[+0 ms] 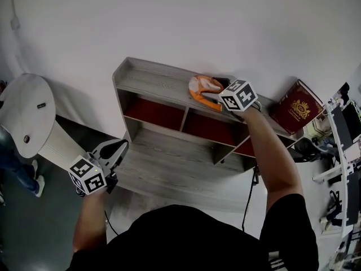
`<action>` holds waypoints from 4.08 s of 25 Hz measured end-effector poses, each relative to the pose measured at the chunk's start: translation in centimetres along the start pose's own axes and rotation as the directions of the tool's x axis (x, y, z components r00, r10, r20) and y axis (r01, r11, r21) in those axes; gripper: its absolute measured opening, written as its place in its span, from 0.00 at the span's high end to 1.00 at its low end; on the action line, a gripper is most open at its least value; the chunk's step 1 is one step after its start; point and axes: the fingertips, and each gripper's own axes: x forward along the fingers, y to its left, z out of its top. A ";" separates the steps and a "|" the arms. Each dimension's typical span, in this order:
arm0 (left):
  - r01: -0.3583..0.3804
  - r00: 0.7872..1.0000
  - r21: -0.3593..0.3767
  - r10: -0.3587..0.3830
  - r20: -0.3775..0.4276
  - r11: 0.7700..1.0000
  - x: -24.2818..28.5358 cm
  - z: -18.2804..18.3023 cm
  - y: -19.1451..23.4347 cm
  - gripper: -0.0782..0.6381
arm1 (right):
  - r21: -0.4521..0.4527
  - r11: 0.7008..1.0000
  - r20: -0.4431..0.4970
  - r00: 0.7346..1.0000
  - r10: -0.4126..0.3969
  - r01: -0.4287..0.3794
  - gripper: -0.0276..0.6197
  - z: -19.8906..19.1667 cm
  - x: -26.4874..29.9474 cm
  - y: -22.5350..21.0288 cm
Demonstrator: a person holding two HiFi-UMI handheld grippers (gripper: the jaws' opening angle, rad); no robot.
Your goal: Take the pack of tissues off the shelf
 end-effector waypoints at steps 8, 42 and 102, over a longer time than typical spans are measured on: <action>0.006 1.000 -0.012 -0.006 -0.010 1.000 0.2 0.0 -0.1 0.87 | -0.006 0.999 0.019 0.999 -0.049 0.050 0.79 0.3 -0.7 0.0; 0.139 0.989 0.024 -0.138 -0.053 0.990 1.0 0.3 -2.5 0.87 | 0.091 0.985 0.025 0.988 -0.152 0.149 0.91 -0.9 -9.7 4.4; 0.387 0.901 -0.043 -0.387 -0.196 0.921 10.6 -5.9 -12.1 0.87 | 0.533 0.812 -0.013 0.962 -0.273 0.237 0.91 -23.3 -25.6 18.7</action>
